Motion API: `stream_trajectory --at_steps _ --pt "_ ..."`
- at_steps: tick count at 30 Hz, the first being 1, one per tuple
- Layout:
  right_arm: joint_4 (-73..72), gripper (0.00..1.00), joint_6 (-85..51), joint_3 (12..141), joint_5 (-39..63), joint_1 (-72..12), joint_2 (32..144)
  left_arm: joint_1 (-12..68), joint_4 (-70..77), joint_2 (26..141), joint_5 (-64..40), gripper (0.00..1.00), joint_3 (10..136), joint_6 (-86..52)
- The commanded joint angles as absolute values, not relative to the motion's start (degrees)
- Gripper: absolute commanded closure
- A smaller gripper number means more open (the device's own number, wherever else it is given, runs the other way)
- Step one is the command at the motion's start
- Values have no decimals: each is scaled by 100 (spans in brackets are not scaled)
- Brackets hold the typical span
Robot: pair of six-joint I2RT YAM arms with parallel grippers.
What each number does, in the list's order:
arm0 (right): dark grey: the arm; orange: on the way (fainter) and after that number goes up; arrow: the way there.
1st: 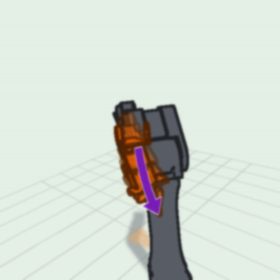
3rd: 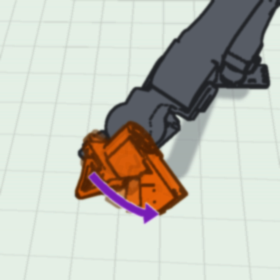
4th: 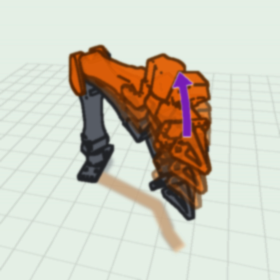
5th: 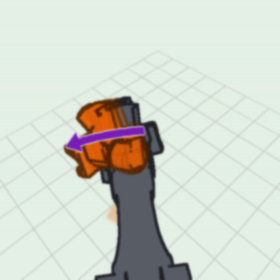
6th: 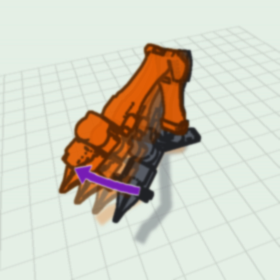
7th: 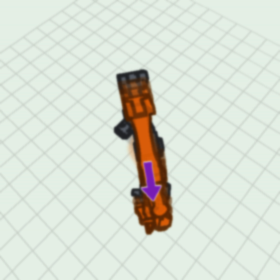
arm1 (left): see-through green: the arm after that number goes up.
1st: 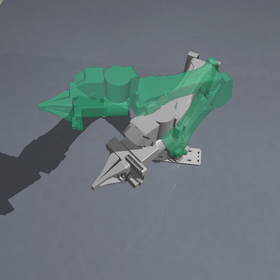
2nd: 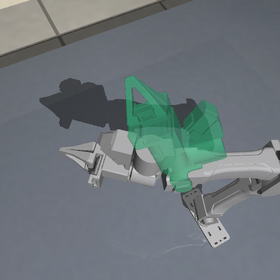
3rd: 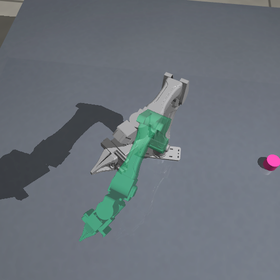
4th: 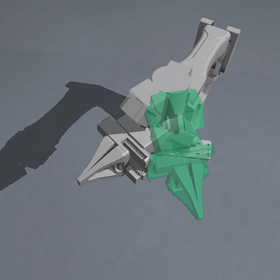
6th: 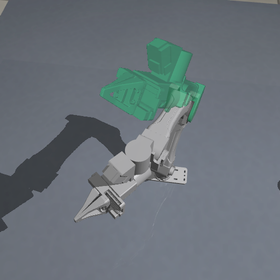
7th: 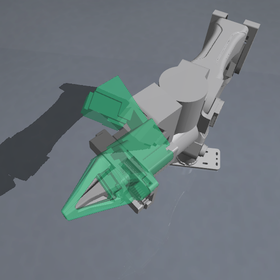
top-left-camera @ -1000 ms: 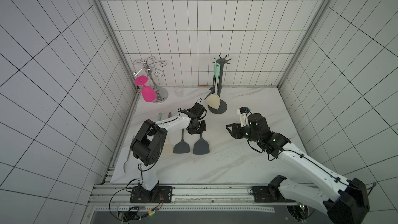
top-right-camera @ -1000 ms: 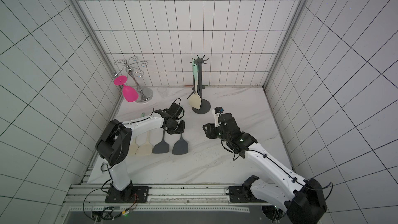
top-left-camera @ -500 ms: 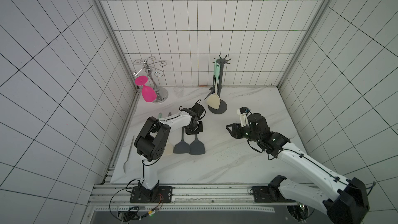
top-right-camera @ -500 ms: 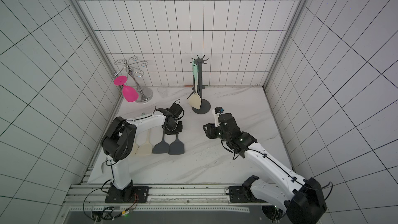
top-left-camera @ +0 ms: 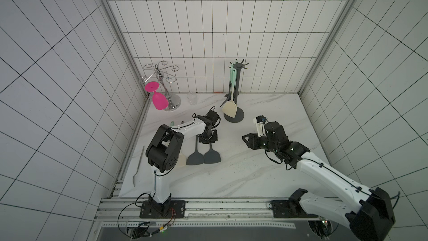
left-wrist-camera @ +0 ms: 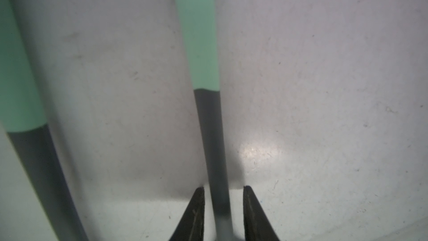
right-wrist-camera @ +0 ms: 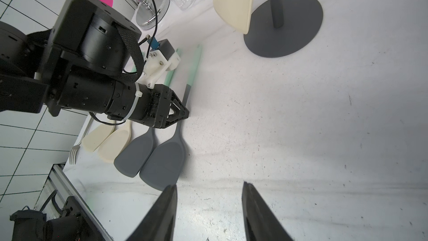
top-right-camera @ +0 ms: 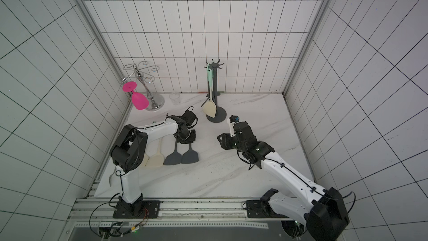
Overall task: Take the spatula off the kitchen utensil rack
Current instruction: Place the spatula at the center of the board.
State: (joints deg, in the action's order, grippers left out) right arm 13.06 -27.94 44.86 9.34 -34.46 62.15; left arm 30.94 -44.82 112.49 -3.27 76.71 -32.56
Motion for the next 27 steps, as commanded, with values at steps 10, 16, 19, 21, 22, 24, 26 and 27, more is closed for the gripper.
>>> stream_trajectory --at_steps 10,16,19,21,22,24,26,27 --pt "1348 52 -2674 4612 907 -3334 6206 3032 -4526 10973 -196 68 7815 -3216" --pt "1406 51 -2551 4856 822 -3254 6231 3032 -4584 10609 -82 68 7909 -3125" --pt "1441 52 -2484 5036 791 -3186 6275 3032 -4581 10395 -28 67 7991 -3030" --pt "1467 51 -2461 5220 761 -3122 6325 3023 -4563 10241 4 67 8075 -2927" --pt "1476 51 -2453 5302 749 -3103 6356 3009 -4555 10172 26 67 8129 -2881" --pt "1476 51 -2436 5537 747 -3033 6447 2965 -4540 10024 70 67 8287 -2790" --pt "1474 51 -2384 5800 701 -2969 6558 2923 -4476 9895 68 67 8469 -2696" --pt "1476 51 -2369 5931 663 -2937 6618 2897 -4437 9833 62 67 8572 -2645"
